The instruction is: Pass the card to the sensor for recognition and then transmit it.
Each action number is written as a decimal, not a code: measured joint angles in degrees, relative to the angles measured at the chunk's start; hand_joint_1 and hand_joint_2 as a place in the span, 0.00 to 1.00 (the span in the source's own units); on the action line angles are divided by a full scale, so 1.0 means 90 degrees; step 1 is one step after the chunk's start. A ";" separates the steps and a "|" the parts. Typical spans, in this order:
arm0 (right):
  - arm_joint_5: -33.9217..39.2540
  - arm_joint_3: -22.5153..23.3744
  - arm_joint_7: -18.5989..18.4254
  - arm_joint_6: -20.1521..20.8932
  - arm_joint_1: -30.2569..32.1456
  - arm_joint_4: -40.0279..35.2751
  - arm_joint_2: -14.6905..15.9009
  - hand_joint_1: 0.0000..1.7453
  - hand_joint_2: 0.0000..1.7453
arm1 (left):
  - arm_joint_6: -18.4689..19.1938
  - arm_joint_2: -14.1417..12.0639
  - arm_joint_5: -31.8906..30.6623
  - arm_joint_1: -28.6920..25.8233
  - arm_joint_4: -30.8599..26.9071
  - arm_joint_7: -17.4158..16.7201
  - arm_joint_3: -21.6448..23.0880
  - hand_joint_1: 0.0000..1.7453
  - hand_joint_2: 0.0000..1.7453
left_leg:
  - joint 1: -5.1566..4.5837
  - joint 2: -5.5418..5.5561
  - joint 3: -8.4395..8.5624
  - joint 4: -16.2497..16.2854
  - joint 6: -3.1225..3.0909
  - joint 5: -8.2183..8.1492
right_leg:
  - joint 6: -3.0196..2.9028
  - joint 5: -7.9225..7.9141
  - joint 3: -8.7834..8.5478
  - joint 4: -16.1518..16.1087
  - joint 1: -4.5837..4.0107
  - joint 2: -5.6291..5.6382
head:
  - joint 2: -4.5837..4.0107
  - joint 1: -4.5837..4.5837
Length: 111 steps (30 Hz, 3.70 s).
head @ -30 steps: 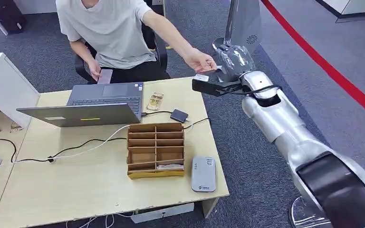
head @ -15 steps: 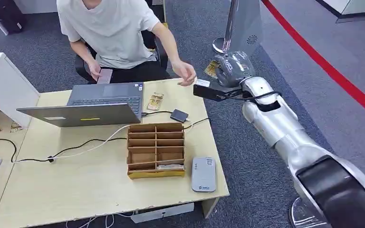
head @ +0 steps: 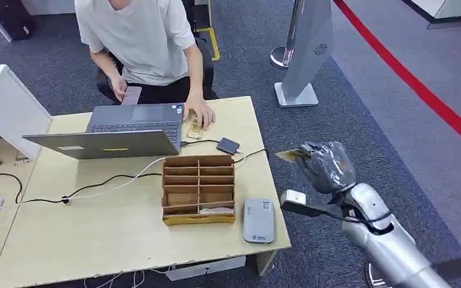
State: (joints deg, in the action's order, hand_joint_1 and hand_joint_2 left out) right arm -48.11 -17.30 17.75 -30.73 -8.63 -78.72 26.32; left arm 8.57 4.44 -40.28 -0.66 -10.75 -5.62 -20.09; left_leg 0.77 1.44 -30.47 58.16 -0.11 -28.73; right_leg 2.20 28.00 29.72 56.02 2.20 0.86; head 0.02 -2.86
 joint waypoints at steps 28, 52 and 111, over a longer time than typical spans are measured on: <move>-0.1025 -0.0834 0.0020 -0.0547 0.1510 0.0985 -0.0937 1.00 1.00 | 0.0000 0.0088 -0.0364 0.0055 0.0000 -0.0037 -0.0309 0.00 1.00 | 0.0004 -0.0028 0.0008 -0.0005 0.0008 0.0008 | -0.0007 -0.0008 0.0003 0.0005 -0.0002 0.0026 | 0.0000 0.0002; -0.0815 -0.0372 -0.0643 0.0658 -0.1934 0.0028 -0.0415 1.00 1.00 | 0.0287 0.0000 -0.1020 0.0109 0.0000 0.0124 -0.0362 0.00 1.00 | 0.0003 -0.0080 -0.0012 0.0000 0.0012 0.0049 | -0.0011 -0.0064 0.0032 0.0014 -0.0001 0.0075 | 0.0000 0.0002; -0.0202 -0.2243 -0.1484 0.2854 -0.5308 0.5026 -0.2212 0.00 1.00 | 0.0411 -0.0143 -0.1598 0.0182 0.0000 0.0100 -0.0581 0.00 1.00 | 0.0005 -0.0061 -0.0065 0.0002 0.0037 0.0098 | -0.0030 -0.0095 0.0105 0.0043 -0.0001 0.0061 | 0.0000 0.0000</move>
State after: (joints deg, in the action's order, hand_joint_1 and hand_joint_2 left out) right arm -49.92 -37.48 4.39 -5.05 -56.40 -33.48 6.40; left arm 12.26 3.15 -54.66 0.98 -10.75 -4.72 -25.31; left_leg 0.82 0.90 -31.06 58.18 0.22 -27.85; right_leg 1.93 27.15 30.67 56.40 2.19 1.41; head 0.02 -2.86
